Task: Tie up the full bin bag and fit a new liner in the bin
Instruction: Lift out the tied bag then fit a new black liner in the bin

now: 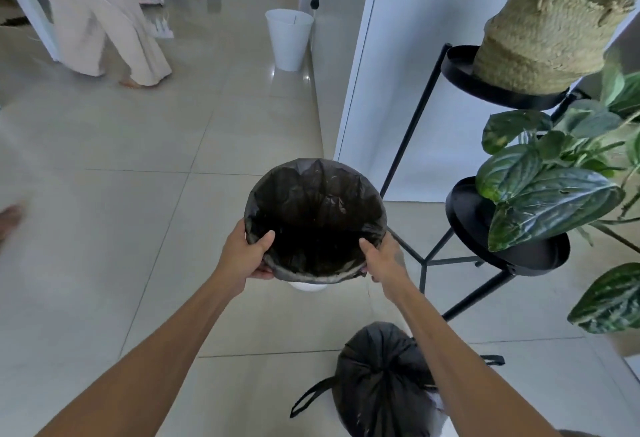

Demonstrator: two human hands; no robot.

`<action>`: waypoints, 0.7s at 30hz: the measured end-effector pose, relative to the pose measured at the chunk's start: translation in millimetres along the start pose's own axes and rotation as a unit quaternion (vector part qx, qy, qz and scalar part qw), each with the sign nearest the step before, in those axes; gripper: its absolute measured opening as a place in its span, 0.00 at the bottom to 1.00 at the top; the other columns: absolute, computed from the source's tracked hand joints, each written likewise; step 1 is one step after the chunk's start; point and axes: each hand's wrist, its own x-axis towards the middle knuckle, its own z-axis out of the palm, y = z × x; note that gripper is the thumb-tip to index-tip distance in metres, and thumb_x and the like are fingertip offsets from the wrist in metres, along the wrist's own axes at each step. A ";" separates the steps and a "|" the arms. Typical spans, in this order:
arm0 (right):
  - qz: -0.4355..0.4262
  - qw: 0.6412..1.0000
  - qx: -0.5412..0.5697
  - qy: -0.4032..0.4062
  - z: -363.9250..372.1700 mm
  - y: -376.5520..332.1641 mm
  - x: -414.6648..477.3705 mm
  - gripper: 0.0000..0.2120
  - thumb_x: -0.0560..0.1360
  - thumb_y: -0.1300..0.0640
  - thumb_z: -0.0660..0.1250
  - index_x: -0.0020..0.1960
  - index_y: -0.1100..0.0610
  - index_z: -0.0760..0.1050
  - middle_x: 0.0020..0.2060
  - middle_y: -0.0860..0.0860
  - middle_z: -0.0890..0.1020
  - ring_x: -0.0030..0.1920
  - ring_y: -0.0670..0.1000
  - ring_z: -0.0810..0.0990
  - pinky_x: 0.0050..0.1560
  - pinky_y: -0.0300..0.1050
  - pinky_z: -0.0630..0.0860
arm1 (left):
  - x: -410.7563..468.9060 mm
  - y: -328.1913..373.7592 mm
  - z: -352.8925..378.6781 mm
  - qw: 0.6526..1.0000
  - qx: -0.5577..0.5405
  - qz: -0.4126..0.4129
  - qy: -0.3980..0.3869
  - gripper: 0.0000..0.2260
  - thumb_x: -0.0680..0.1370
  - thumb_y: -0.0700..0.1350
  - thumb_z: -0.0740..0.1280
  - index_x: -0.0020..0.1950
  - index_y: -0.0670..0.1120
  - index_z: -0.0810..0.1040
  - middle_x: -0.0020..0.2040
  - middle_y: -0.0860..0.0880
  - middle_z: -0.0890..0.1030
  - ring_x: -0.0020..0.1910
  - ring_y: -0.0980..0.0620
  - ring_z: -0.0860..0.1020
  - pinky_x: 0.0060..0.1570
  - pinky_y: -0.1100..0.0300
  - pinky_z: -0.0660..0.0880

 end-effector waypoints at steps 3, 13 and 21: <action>0.008 0.999 0.001 0.032 -5.4 -3.3 36.6 0.12 0.81 0.50 0.63 0.63 0.52 0.72 0.50 0.56 0.82 0.36 0.49 0.78 0.21 0.33 0.68 | 39.2 13.7 22.2 1.000 -0.011 0.009 -0.015 0.17 0.80 0.46 0.70 0.67 0.50 0.71 0.52 0.47 0.84 0.37 0.43 0.86 0.35 0.48 0.84; 0.078 0.994 0.018 0.074 -12.0 24.4 113.7 0.15 0.81 0.49 0.62 0.62 0.57 0.73 0.43 0.58 0.80 0.30 0.49 0.73 0.24 0.40 0.68 | 120.7 11.1 78.5 0.999 -0.004 -0.009 -0.043 0.14 0.80 0.46 0.69 0.64 0.49 0.72 0.49 0.42 0.83 0.25 0.49 0.81 0.33 0.50 0.83; 0.114 0.992 0.046 0.020 -27.1 17.7 90.3 0.32 0.74 0.34 0.66 0.63 0.58 0.69 0.37 0.56 0.81 0.26 0.48 0.68 0.23 0.38 0.64 | 119.6 18.7 82.9 0.996 0.081 -0.024 -0.021 0.32 0.74 0.64 0.69 0.72 0.50 0.66 0.49 0.40 0.85 0.32 0.42 0.86 0.30 0.52 0.83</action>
